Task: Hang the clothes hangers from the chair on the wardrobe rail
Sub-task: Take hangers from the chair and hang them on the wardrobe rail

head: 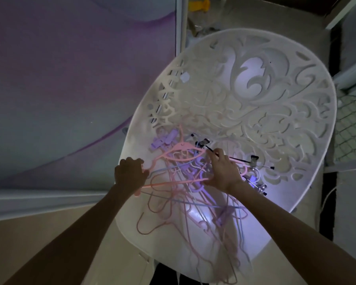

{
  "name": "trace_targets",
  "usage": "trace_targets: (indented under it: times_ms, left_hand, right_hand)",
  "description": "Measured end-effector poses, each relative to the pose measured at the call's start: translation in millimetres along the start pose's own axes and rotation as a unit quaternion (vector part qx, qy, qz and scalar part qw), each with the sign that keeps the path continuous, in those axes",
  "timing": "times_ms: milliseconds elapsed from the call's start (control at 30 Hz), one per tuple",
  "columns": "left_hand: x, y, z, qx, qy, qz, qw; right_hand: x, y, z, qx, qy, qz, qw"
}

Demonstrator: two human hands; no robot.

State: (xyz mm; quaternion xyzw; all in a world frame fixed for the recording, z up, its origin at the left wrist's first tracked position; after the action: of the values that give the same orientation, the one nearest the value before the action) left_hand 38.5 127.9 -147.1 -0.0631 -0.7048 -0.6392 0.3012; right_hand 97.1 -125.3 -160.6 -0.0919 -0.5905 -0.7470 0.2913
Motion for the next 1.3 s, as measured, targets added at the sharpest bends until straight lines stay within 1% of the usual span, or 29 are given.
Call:
trace_targets:
  times_ms: [100, 233, 333, 367, 433, 600, 733, 800, 933, 967, 1000, 1033, 1067, 1100, 1133, 1200, 1233, 1300]
  left_hand:
    - [1, 2, 4, 0.018, -0.007, 0.011, 1.000]
    - [2, 8, 1, 0.131, -0.043, -0.028, 0.990]
    - [4, 20, -10, 0.174, -0.027, -0.035, 0.984]
    - [3, 24, -13, 0.171, -0.017, -0.046, 0.984]
    - [2, 33, -18, 0.161, -0.030, -0.079, 0.983]
    - [4, 52, -28, 0.113, -0.122, -0.174, 0.971]
    - [0, 64, -28, 0.081, -0.131, -0.190, 0.970]
    - [1, 72, -26, 0.060, -0.130, -0.202, 0.969]
    - [8, 86, -23, -0.012, -0.129, -0.209, 0.969]
    - [12, 86, -24, -0.030, -0.134, -0.214, 0.967]
    - [15, 86, -25, -0.036, -0.139, -0.220, 0.965]
    - [18, 83, -24, -0.029, -0.138, -0.223, 0.965]
    - [22, 80, -23, -0.015, -0.132, -0.224, 0.965]
    - [23, 77, -21, 0.001, -0.121, -0.223, 0.967]
    - [25, 74, -19, 0.017, -0.108, -0.217, 0.970]
    - [26, 68, -16, 0.056, -0.086, -0.205, 0.973]
    - [28, 66, -14, 0.086, -0.076, -0.201, 0.973]
    - [33, 60, -12, 0.139, -0.062, -0.191, 0.970]
  right_hand:
    - [1, 7, -7, 0.001, 0.032, -0.002, 0.999]
    - [4, 14, -15, 0.025, 0.050, -0.015, 0.998]
    - [4, 16, -19, 0.002, 0.036, -0.010, 0.999]
    - [3, 16, -21, -0.005, 0.034, -0.011, 0.999]
    - [4, 17, -23, -0.016, 0.030, -0.028, 0.999]
    - [7, 16, -24, -0.043, 0.021, -0.097, 0.994]
    - [6, 24, -26, -0.037, 0.043, -0.112, 0.992]
    - [9, 30, -26, -0.038, 0.059, -0.132, 0.989]
    - [23, 40, -25, -0.025, 0.086, -0.246, 0.965]
    - [27, 41, -25, -0.025, 0.090, -0.266, 0.959]
    - [32, 42, -23, -0.035, 0.085, -0.264, 0.960]
    - [37, 41, -20, -0.064, 0.069, -0.240, 0.966]
    - [42, 39, -15, -0.099, 0.041, -0.190, 0.976]
    - [46, 31, -9, -0.114, 0.012, -0.122, 0.986]
    - [50, 21, -3, -0.108, -0.005, -0.052, 0.993]
    - [54, -5, 11, -0.104, -0.019, 0.045, 0.993]
    - [53, -17, 18, -0.109, -0.027, 0.078, 0.991]
    - [50, -41, 34, -0.121, -0.048, 0.115, 0.985]
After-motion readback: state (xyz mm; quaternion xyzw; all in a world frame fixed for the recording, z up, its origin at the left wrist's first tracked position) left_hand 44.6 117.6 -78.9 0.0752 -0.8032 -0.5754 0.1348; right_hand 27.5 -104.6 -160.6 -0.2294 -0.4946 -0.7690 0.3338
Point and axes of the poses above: each hand's wrist, its own x-axis away from the middle knuckle, its own y-axis out of the back of the hand, z = x × y, the point moved 3 cm from there along -x, towards the middle knuckle, and after that the axes turned 5 degrees about -x, right-handed, at the moved point
